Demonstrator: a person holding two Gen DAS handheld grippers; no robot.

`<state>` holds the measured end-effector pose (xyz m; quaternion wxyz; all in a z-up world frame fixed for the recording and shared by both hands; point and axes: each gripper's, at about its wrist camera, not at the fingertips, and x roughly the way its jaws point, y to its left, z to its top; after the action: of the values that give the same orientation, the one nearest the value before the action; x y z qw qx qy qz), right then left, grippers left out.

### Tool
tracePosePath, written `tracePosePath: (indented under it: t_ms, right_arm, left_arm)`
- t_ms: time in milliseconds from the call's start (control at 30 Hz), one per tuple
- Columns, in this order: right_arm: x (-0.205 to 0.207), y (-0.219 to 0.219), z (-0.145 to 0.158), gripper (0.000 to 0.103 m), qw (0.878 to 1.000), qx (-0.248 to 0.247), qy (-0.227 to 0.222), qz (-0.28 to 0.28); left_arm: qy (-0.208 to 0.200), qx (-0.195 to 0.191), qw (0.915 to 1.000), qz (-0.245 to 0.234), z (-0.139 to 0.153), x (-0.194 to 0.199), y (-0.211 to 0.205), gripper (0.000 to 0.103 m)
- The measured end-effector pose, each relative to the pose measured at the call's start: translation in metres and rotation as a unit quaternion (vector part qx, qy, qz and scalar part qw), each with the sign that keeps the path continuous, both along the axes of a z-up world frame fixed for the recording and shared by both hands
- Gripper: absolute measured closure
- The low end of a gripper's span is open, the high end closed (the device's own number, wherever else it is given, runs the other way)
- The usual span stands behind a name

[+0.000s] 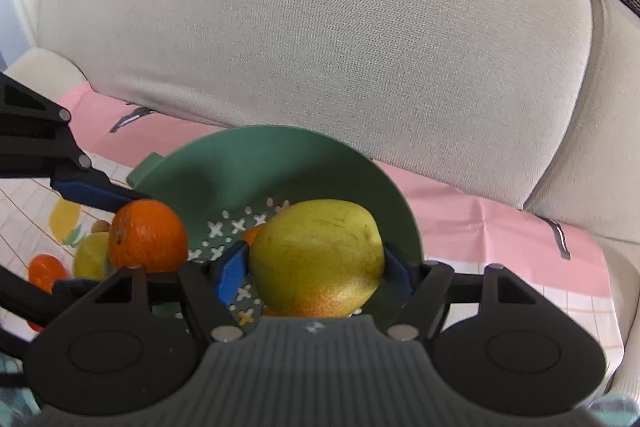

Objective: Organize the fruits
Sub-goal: 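Carry both fruits over the colander and release them inside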

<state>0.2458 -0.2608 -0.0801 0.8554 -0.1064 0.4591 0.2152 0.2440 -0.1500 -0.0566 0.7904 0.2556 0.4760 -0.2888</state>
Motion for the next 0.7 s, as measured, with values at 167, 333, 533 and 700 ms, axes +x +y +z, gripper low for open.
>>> tracePosePath:
  t_ms: [167,333,533,700]
  right_arm:
    - [0.008,0.009,-0.011,0.035,0.998,-0.051,-0.008,0.031]
    - [0.012,0.011,-0.018,0.035,0.996,-0.077,-0.008,0.046]
    - [0.016,0.013,-0.022,0.035,0.995,-0.083,-0.005,0.052]
    - [0.018,0.016,-0.026,0.034,0.994,-0.087,0.002,0.058]
  left_arm:
    - [0.018,0.021,0.9996,-0.01,-0.014,0.008,-0.007,0.054]
    - [0.031,0.036,0.9988,-0.012,-0.023,0.017,-0.009,0.054]
    - [0.034,0.043,0.9983,-0.02,-0.033,0.02,-0.01,0.054]
    - [0.037,0.049,0.9977,-0.029,-0.036,0.018,-0.009,0.054]
